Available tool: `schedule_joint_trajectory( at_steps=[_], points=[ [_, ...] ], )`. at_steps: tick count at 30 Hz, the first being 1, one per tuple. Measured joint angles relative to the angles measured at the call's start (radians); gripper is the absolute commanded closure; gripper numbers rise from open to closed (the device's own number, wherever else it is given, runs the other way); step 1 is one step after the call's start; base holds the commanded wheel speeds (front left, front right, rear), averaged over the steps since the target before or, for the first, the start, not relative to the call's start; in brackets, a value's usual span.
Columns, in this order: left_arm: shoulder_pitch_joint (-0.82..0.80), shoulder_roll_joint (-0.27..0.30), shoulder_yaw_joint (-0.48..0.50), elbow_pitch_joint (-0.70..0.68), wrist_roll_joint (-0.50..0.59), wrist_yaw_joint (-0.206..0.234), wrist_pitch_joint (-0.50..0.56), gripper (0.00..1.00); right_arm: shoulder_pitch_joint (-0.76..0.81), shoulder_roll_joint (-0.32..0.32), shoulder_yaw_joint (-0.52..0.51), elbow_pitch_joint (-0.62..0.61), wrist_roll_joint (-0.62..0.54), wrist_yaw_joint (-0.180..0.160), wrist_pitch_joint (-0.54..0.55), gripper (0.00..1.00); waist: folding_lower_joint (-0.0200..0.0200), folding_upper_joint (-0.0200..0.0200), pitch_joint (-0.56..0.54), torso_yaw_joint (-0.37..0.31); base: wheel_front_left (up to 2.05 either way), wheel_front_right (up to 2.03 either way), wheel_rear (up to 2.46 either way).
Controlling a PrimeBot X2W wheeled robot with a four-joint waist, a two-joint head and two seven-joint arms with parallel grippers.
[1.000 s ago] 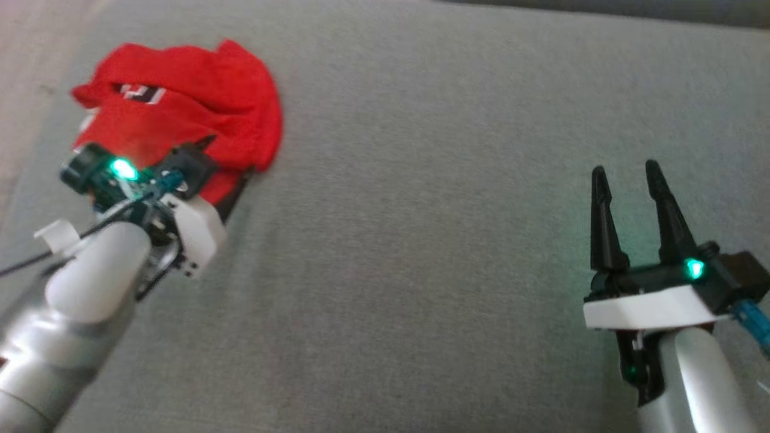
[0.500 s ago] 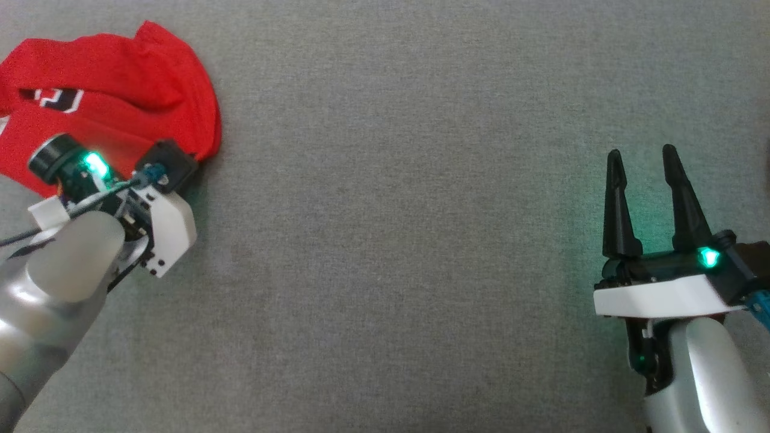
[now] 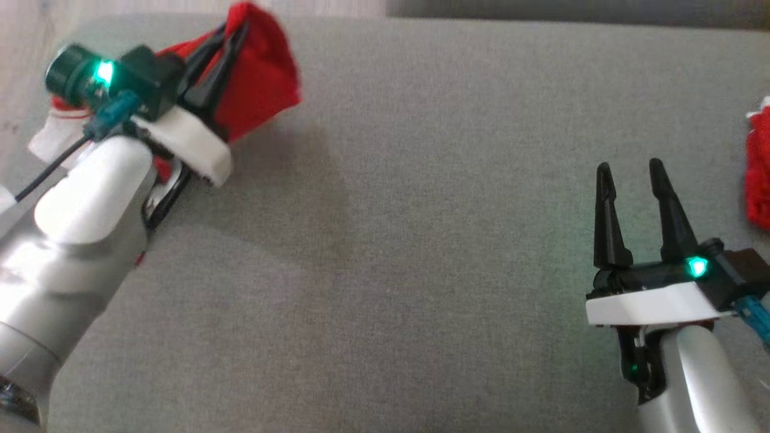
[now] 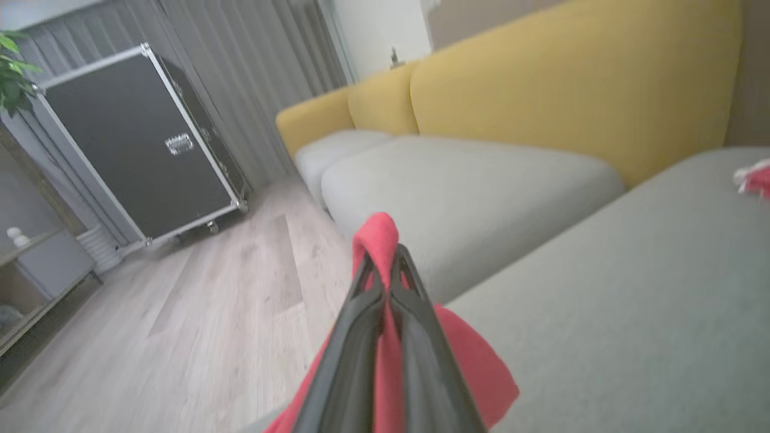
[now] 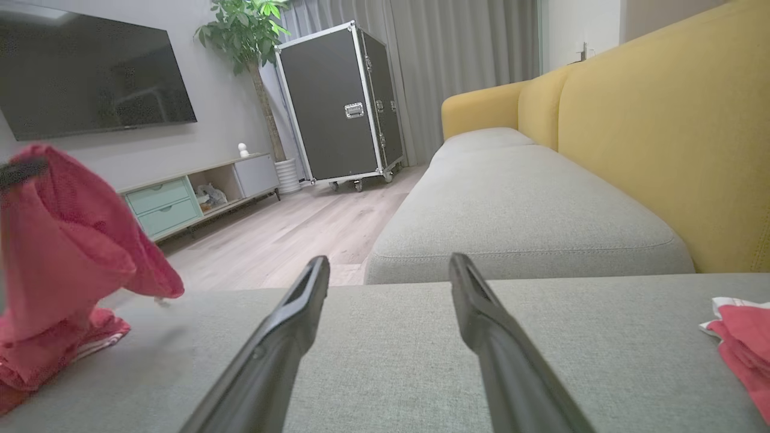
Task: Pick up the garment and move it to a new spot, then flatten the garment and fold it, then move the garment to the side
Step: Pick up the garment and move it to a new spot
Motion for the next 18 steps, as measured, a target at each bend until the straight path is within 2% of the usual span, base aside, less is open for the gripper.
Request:
schedule_joint_trajectory(
  at_steps=[2,6,11,18],
  points=[
    [0.005,-0.003,0.049,-0.081,0.002,0.009,-0.004,1.00,0.010,0.000,0.008,0.002,0.010,0.000,0.000,0.00,0.0000,0.0000,-0.023,-0.004,0.00,0.00,0.00],
    [0.031,-0.020,0.085,-0.184,0.005,0.017,-0.007,1.00,0.015,0.000,0.020,0.008,0.027,0.000,0.000,0.00,0.0000,0.0000,-0.048,-0.032,0.00,0.00,0.00],
    [0.070,-0.059,0.071,-0.240,0.014,0.018,-0.007,1.00,0.014,0.000,0.029,0.008,0.046,0.000,0.000,0.00,-0.0001,0.0000,-0.058,-0.079,0.00,0.00,0.00],
    [0.047,-0.126,0.026,-0.261,0.065,0.026,-0.007,1.00,0.004,0.000,0.045,0.003,0.070,0.000,0.000,0.00,0.0001,0.0000,-0.040,-0.190,0.00,0.00,0.00]
  ],
)
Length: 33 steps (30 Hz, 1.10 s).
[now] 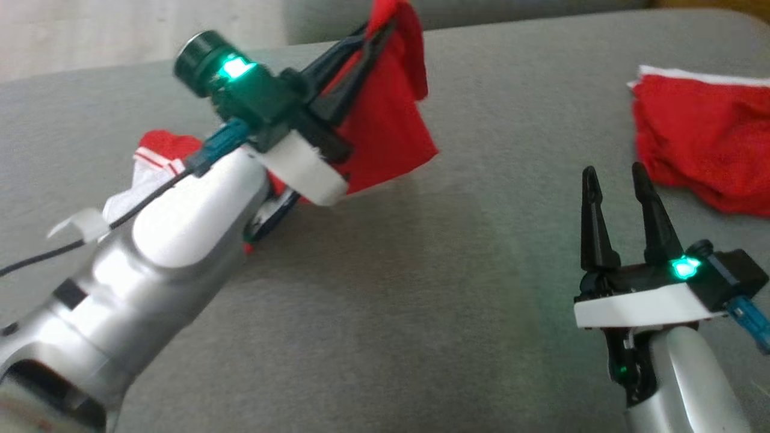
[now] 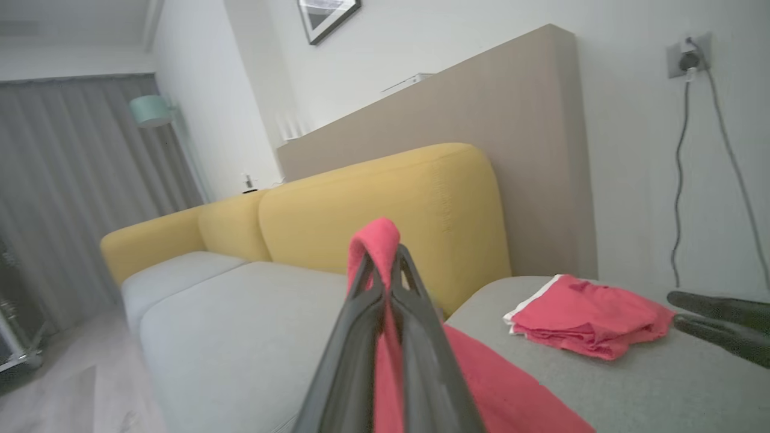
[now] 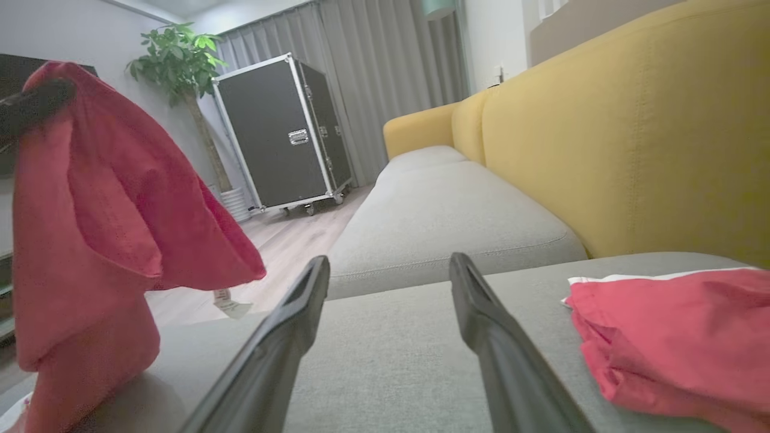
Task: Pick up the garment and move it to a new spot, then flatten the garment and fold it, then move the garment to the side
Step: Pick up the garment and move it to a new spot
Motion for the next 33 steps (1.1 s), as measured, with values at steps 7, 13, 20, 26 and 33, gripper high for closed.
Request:
schedule_joint_trajectory(
  at_steps=[7,13,20,26,33],
  points=[
    [-0.123,-0.095,-0.013,0.049,0.085,-0.011,0.000,1.00,-0.065,0.000,0.012,-0.024,0.033,0.000,0.000,0.00,0.0003,0.0000,0.066,-0.112,0.00,0.00,0.00],
    [-0.130,-0.156,-0.016,0.184,0.074,-0.047,-0.001,0.00,-0.073,0.000,0.008,-0.025,0.039,0.000,0.000,0.00,0.0003,0.0000,0.123,-0.168,0.00,0.00,0.00],
    [-0.066,-0.129,0.083,0.187,0.084,-0.035,-0.001,0.00,-0.072,0.000,-0.028,-0.017,0.026,0.000,0.000,0.00,0.0002,0.0000,0.113,-0.115,0.00,0.00,0.00],
    [0.086,-0.029,0.225,0.123,0.108,-0.004,-0.001,0.00,-0.053,0.000,-0.041,-0.014,-0.020,0.000,0.000,0.00,0.0000,0.0000,0.059,-0.028,0.00,0.00,0.00],
    [0.352,0.007,0.378,-0.008,0.118,0.032,-0.001,0.00,0.035,0.000,-0.054,0.016,-0.064,0.000,0.000,0.00,-0.0001,0.0000,-0.038,0.068,0.00,0.00,0.00]
  ],
)
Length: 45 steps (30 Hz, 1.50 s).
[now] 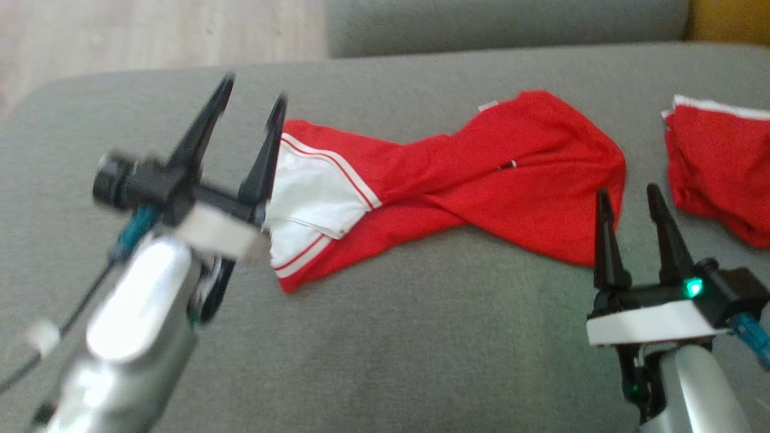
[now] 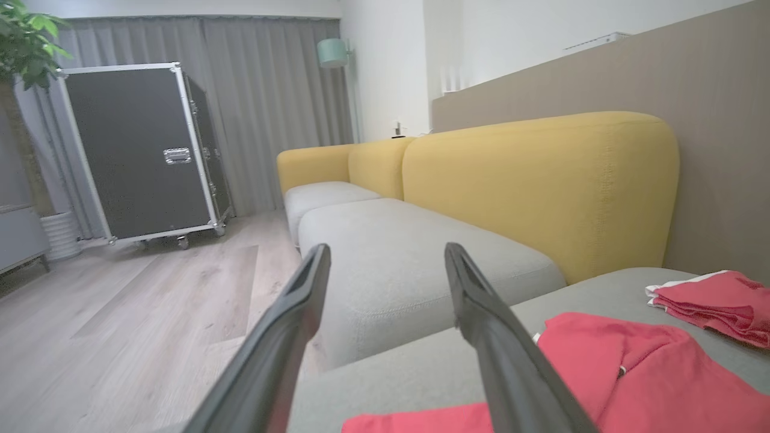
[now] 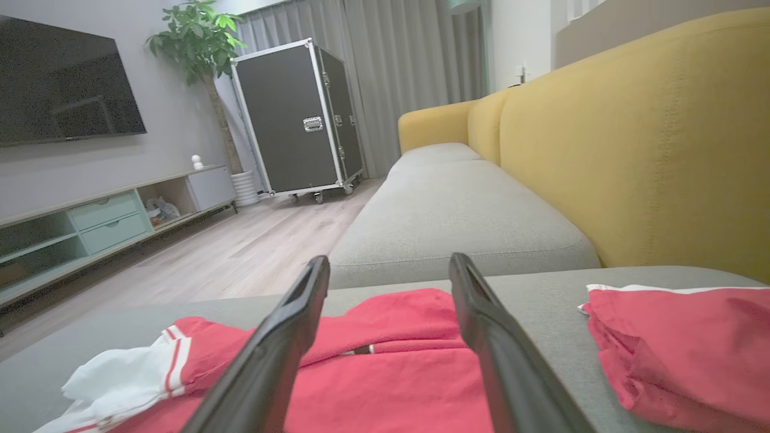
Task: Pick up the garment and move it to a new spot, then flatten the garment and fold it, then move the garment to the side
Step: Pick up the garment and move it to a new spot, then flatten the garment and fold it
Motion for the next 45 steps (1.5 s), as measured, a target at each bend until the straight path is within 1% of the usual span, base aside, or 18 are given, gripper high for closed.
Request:
schedule_joint_trajectory(
  at_steps=[4,6,9,12,14,17,20,24,25,26,27,30,33,36,37,38,45],
  points=[
    [0.192,-0.001,0.079,-0.061,0.000,0.022,0.000,0.00,0.038,0.000,0.009,0.012,-0.006,0.000,0.000,0.00,-0.0001,0.0000,-0.061,0.041,0.00,0.00,0.00],
    [0.286,-0.014,0.121,-0.086,0.000,0.037,0.001,0.00,0.058,0.000,0.010,0.013,-0.006,0.000,0.000,0.00,-0.0001,0.0000,-0.087,0.057,0.00,0.00,0.00],
    [0.424,-0.053,0.171,-0.125,0.007,0.044,0.001,0.00,0.087,0.000,0.014,0.016,-0.027,0.000,0.000,0.00,-0.0002,0.0000,-0.122,0.074,0.00,0.00,0.00],
    [0.537,-0.095,0.211,-0.141,0.048,0.048,0.001,0.00,0.110,0.001,0.020,0.017,-0.022,0.000,0.000,0.00,-0.0001,0.0000,-0.145,0.082,0.00,0.00,0.00],
    [0.585,-0.131,0.261,-0.159,0.062,0.048,0.001,0.00,0.117,0.001,0.024,0.018,-0.022,0.000,0.000,0.00,-0.0001,0.0000,-0.150,0.080,0.00,0.00,0.00],
    [0.611,-0.184,0.330,-0.181,0.094,0.045,0.001,0.00,0.116,0.001,0.028,0.018,-0.022,0.000,0.000,0.00,0.0001,0.0000,-0.150,0.071,0.00,0.00,0.00],
    [0.616,-0.222,0.379,-0.190,0.134,0.021,0.001,0.00,0.116,0.001,0.029,0.018,-0.021,0.000,0.000,0.00,0.0002,0.0000,-0.145,0.065,0.00,0.00,0.00],
    [0.617,-0.241,0.402,-0.186,0.185,-0.030,0.001,0.00,0.115,0.001,0.035,0.017,-0.021,0.000,0.000,0.00,0.0002,0.0000,-0.135,0.057,0.00,0.00,0.00],
    [0.615,-0.245,0.403,-0.180,0.196,-0.040,0.001,0.00,0.115,0.001,0.035,0.016,-0.021,0.000,0.000,0.00,0.0002,0.0000,-0.131,0.054,0.00,0.00,0.00],
    [0.615,-0.245,0.403,-0.180,0.196,-0.040,0.001,0.00,0.115,0.001,0.035,0.016,-0.021,0.000,0.000,0.00,0.0002,0.0000,-0.131,0.054,0.00,0.00,0.00],
    [0.610,-0.246,0.401,-0.168,0.209,-0.053,0.001,0.00,0.114,0.001,0.035,0.015,-0.021,0.000,0.000,0.00,0.0002,0.0000,-0.126,0.052,0.00,0.00,0.00],
    [0.571,-0.245,0.357,-0.104,0.263,-0.079,0.001,0.00,0.108,0.001,0.035,0.007,-0.022,0.000,0.000,0.00,0.0002,0.0000,-0.103,0.045,0.00,0.00,0.00],
    [0.487,-0.241,0.286,0.009,0.313,-0.095,0.002,0.00,0.091,0.001,0.036,0.009,-0.022,0.000,0.000,0.00,0.0004,0.0000,-0.084,0.032,0.00,0.00,0.00],
    [0.400,-0.243,0.235,0.091,0.354,-0.096,0.028,0.00,0.087,0.001,0.038,0.008,-0.022,0.000,0.000,0.00,0.0002,0.0000,-0.063,0.017,0.00,0.00,0.00],
    [0.345,-0.241,0.209,0.145,0.381,-0.103,0.046,0.00,0.083,0.001,0.042,0.008,-0.022,0.000,0.000,0.00,0.0005,0.0000,-0.046,0.006,0.00,0.00,0.00],
    [0.318,-0.242,0.198,0.169,0.391,-0.103,0.053,0.00,0.077,0.001,0.044,0.008,-0.022,0.000,0.000,0.00,0.0004,0.0000,-0.037,0.000,0.00,0.00,0.00],
    [0.190,-0.240,0.158,0.311,0.446,-0.100,0.072,0.00,0.030,0.001,0.046,0.007,-0.022,0.000,0.000,0.00,0.0004,0.0000,0.018,-0.046,0.00,0.00,0.00]
  ],
)
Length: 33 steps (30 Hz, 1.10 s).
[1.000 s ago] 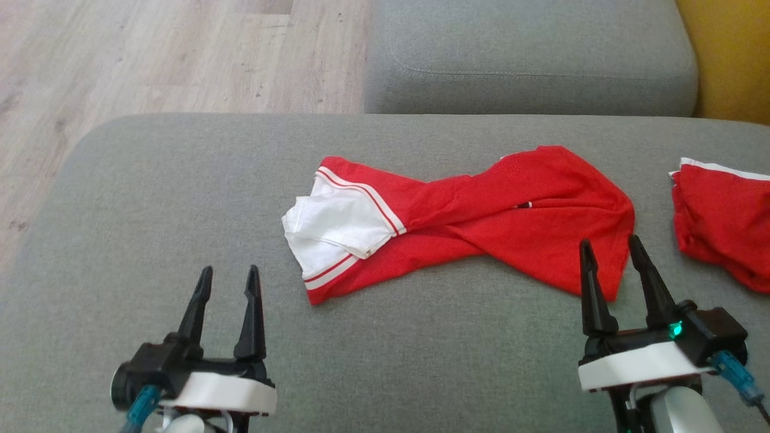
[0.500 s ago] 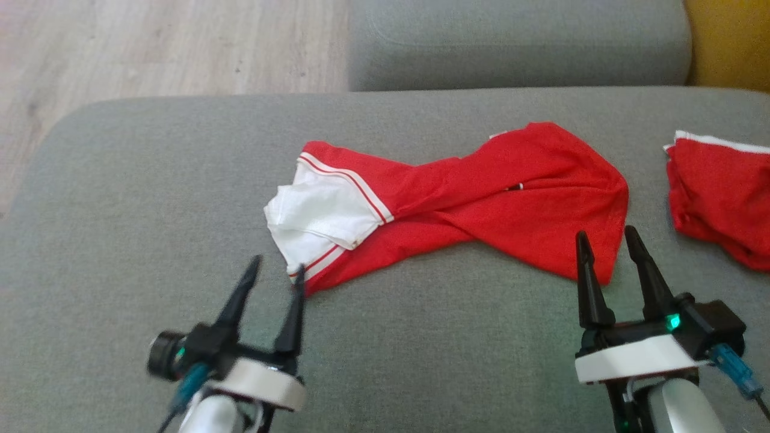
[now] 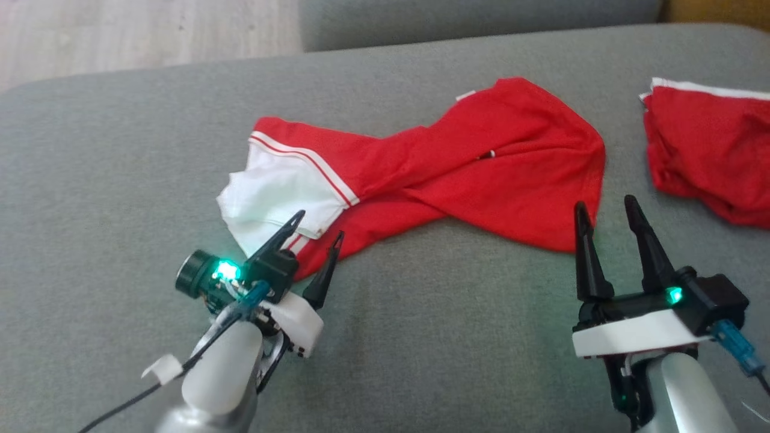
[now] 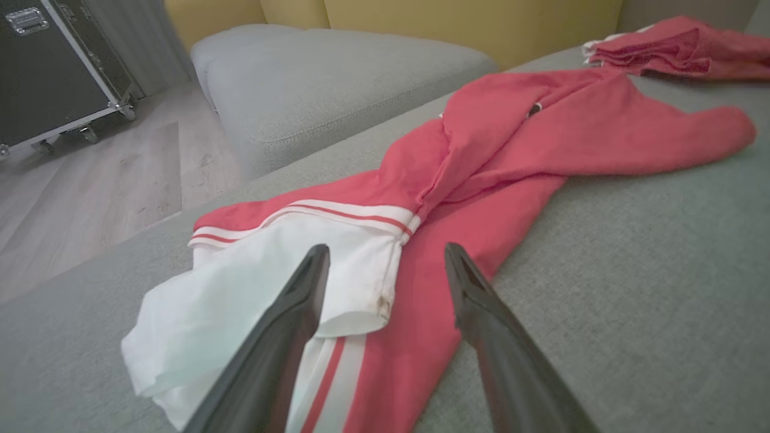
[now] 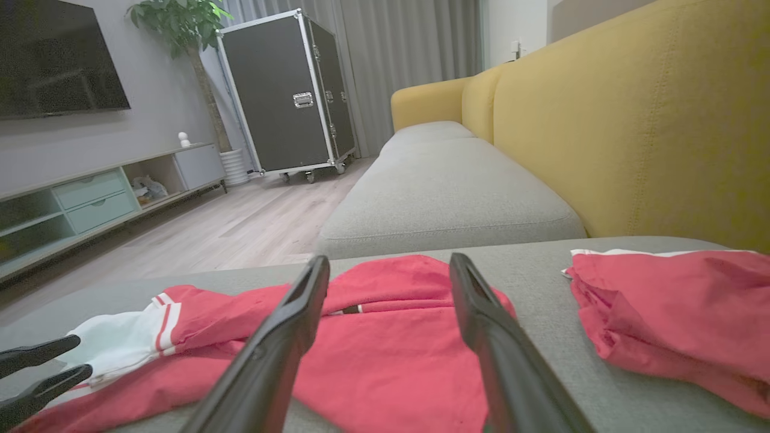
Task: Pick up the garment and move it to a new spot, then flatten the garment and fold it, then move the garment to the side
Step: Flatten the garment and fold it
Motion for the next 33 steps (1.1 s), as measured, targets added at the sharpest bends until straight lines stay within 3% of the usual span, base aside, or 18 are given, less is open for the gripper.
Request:
schedule_joint_trajectory(
  at_steps=[11,12,13,27,33],
  points=[
    [-0.098,0.009,-0.032,0.155,0.062,0.068,0.032,0.00,-0.008,0.000,-0.006,0.000,0.008,0.000,0.000,0.00,-0.0001,0.0000,0.043,-0.040,0.00,0.00,0.00],
    [-0.102,0.007,-0.035,0.164,0.062,0.067,0.035,0.38,-0.009,0.000,-0.007,0.000,0.009,0.000,0.000,0.00,-0.0001,0.0000,0.044,-0.040,0.00,0.00,0.00],
    [-0.105,0.006,-0.037,0.173,0.062,0.064,0.036,1.00,-0.009,0.000,-0.007,0.000,0.009,0.000,0.000,0.00,-0.0001,0.0000,0.043,-0.039,0.00,0.00,0.00],
    [-0.125,0.011,-0.032,0.178,0.022,0.068,-0.014,1.00,-0.010,0.000,0.004,0.023,0.021,0.000,0.000,0.00,-0.0003,0.0000,0.000,-0.027,0.00,0.00,0.00],
    [-0.257,0.090,-0.035,0.146,0.042,0.047,0.029,1.00,-0.015,0.000,0.026,0.023,0.038,0.000,0.000,0.00,-0.0003,0.0000,0.008,-0.045,0.00,0.00,0.00]
  ],
)
